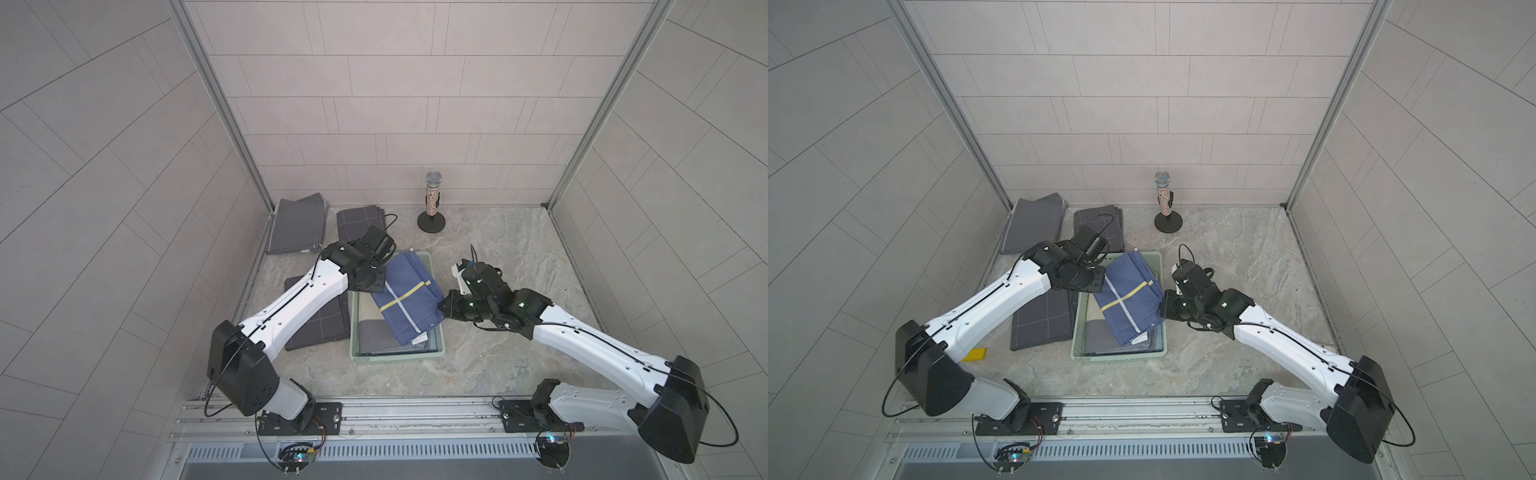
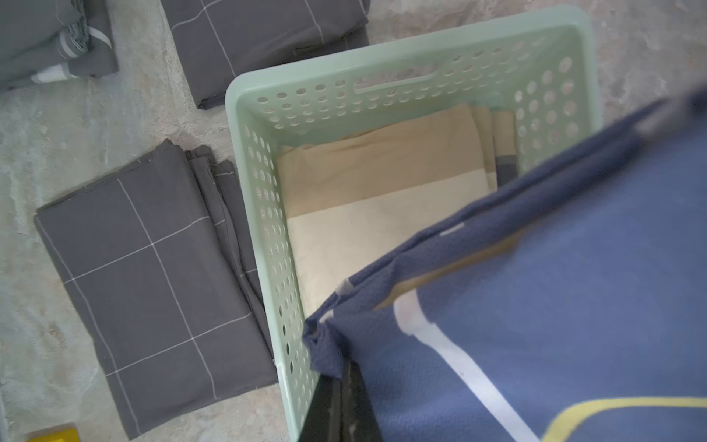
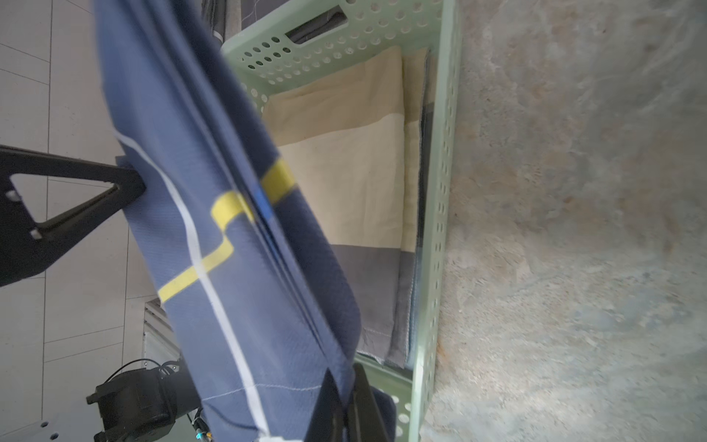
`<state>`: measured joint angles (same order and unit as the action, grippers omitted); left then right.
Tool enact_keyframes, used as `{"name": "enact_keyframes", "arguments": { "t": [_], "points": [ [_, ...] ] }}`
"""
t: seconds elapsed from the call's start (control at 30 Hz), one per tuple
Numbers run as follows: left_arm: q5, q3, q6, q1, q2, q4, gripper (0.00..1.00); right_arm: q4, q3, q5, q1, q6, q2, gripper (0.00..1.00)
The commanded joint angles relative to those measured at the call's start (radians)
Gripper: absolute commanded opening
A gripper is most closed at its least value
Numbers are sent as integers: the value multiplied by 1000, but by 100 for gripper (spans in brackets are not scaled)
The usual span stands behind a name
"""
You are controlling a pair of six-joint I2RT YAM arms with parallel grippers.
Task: Put the folded pillowcase in the basket
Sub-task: Place the pillowcase in the basket.
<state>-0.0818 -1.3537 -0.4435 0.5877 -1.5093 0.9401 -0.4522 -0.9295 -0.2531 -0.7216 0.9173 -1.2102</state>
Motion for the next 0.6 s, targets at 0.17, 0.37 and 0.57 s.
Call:
{"name": "enact_keyframes", "arguments": {
  "t": [0.17,0.37,0.57],
  "points": [
    [41,63,97,-63,-118,-245,0,167,-82,18,-103,17,-244,0],
    [-41,89,170,-77,-191,-317,0,264,-72,14,-125,51,-383,0],
    [-55,110,191,-107,-227,-363,0,286,-60,8,-128,53,-415,0]
  ]
}}
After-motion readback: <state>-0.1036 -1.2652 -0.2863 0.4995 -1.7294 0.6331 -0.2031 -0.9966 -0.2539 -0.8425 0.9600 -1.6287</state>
